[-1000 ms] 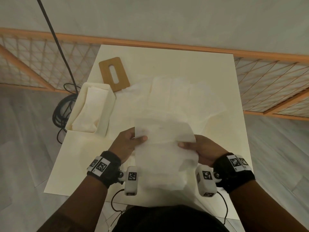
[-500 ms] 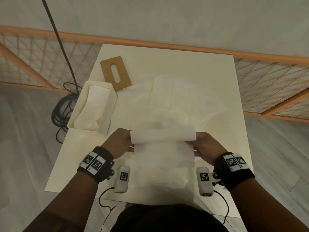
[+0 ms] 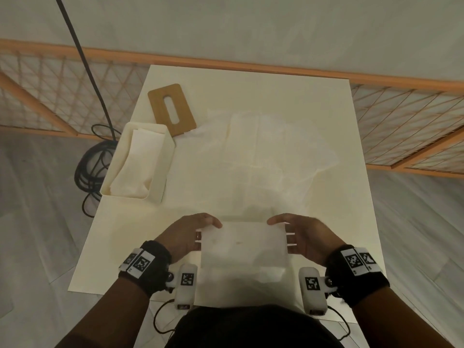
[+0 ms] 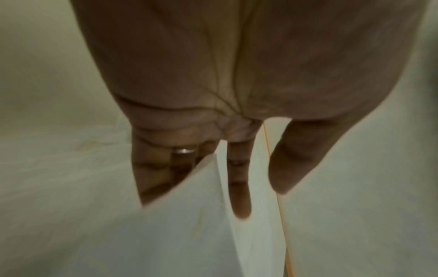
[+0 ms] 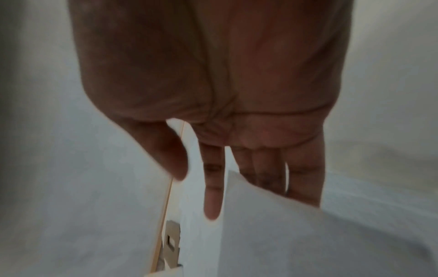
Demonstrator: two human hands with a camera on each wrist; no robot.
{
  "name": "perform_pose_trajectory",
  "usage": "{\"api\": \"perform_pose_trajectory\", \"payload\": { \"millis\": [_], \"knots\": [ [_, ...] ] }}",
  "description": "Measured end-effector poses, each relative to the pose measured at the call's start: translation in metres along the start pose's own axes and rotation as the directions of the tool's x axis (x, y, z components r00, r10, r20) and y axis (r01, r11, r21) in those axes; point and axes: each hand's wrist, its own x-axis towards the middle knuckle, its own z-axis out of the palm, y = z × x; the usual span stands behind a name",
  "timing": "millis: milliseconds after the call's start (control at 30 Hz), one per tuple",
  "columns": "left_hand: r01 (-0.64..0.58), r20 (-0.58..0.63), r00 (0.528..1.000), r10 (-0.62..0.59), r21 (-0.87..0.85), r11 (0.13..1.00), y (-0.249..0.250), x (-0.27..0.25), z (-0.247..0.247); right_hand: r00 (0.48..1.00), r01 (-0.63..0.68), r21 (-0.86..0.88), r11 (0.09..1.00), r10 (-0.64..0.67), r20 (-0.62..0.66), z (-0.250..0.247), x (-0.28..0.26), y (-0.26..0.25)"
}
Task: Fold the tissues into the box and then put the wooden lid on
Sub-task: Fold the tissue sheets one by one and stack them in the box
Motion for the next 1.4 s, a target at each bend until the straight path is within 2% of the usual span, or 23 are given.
{"api": "perform_pose_trajectory", "payload": {
  "millis": [67,133,200,300,333,400,433,500,567,633,767,800,867,967,1067,1100,1167,1233,1300,1333,1400],
  "knots": [
    [-0.049,-0.132,0.987,0.092,0.301,0.952,-0.011,0.005,0.003,0.994,0.044,-0.157,0.987,-0.058,-0.088,0.001,0.004,0.013],
    [-0.047,-0.152,0.974,0.168,0.59,0.806,-0.021,0.008,0.006,0.98,0.057,-0.383,0.922,-0.126,-0.157,0.002,0.01,0.025],
    [-0.012,-0.161,0.972,0.171,0.693,0.721,-0.026,0.009,0.009,0.964,0.022,-0.58,0.814,-0.172,-0.205,0.004,0.015,0.032],
    [0.03,-0.173,0.971,0.166,0.773,0.633,-0.034,0.01,0.013,0.945,-0.014,-0.71,0.704,-0.223,-0.24,0.008,0.022,0.041],
    [0.029,-0.156,0.969,0.19,0.838,0.544,-0.035,0.01,0.016,0.94,-0.016,-0.739,0.673,-0.241,-0.24,0.009,0.024,0.043],
    [0.022,-0.094,0.957,0.276,0.967,0.253,-0.034,0.011,0.022,0.931,-0.007,-0.774,0.633,-0.278,-0.236,0.01,0.028,0.045],
    [0.014,-0.057,0.949,0.31,0.99,0.141,-0.031,0.012,0.028,0.927,0.003,-0.787,0.617,-0.296,-0.229,0.01,0.029,0.045],
    [-0.06,0.05,0.949,0.31,0.998,0.021,-0.023,0.018,0.045,0.928,0.013,-0.819,0.573,-0.312,-0.203,0.01,0.032,0.046],
    [-0.139,0.15,0.97,0.192,0.988,-0.071,-0.021,0.028,0.061,0.937,-0.001,-0.859,0.513,-0.3,-0.18,0.01,0.033,0.047],
    [-0.143,0.162,0.98,0.114,0.977,-0.159,-0.021,0.037,0.072,0.93,-0.01,-0.868,0.497,-0.314,-0.19,0.008,0.032,0.047],
    [-0.069,0.093,0.992,0.088,0.967,-0.245,-0.026,0.043,0.082,0.893,-0.074,-0.804,0.589,-0.32,-0.317,-0.004,0.023,0.044],
    [-0.053,0.072,0.995,0.074,0.97,-0.236,-0.029,0.043,0.083,0.893,-0.118,-0.791,0.6,-0.285,-0.349,-0.009,0.02,0.044],
    [-0.02,0.029,0.998,0.053,0.987,-0.161,-0.032,0.043,0.086,0.91,-0.201,-0.781,0.591,-0.184,-0.372,-0.018,0.012,0.045],
    [0.04,-0.04,0.999,-0.003,0.999,0.004,-0.036,0.043,0.086,0.945,-0.264,-0.782,0.565,-0.01,-0.326,-0.034,0.0,0.046],
    [0.034,-0.022,0.995,-0.097,0.992,0.126,-0.035,0.046,0.077,0.938,-0.345,-0.766,0.543,0.238,-0.254,-0.039,-0.011,0.044],
    [0.019,0.002,0.994,-0.106,0.981,0.193,-0.035,0.047,0.071,0.926,-0.359,-0.763,0.537,0.309,-0.218,-0.037,-0.014,0.042],
    [0.016,0.019,0.996,-0.082,0.913,0.407,-0.03,0.046,0.06,0.909,-0.356,-0.751,0.557,0.392,-0.141,-0.03,-0.016,0.039],
    [0.037,0.001,0.998,-0.056,0.743,0.668,-0.026,0.044,0.047,0.914,-0.335,-0.699,0.631,0.399,-0.078,-0.019,-0.013,0.037],
    [0.075,0.028,0.995,-0.094,0.407,0.91,-0.029,0.042,0.036,0.938,-0.307,-0.615,0.726,0.338,-0.069,-0.004,-0.001,0.037],
    [0.114,0.064,0.99,-0.129,0.201,0.973,-0.033,0.04,0.034,0.955,-0.275,-0.571,0.773,0.287,-0.071,0.007,0.005,0.038],
    [0.167,0.132,0.979,-0.157,-0.065,0.984,-0.04,0.035,0.04,0.99,-0.137,-0.445,0.885,0.132,-0.044,0.026,0.015,0.041]
  ]
}}
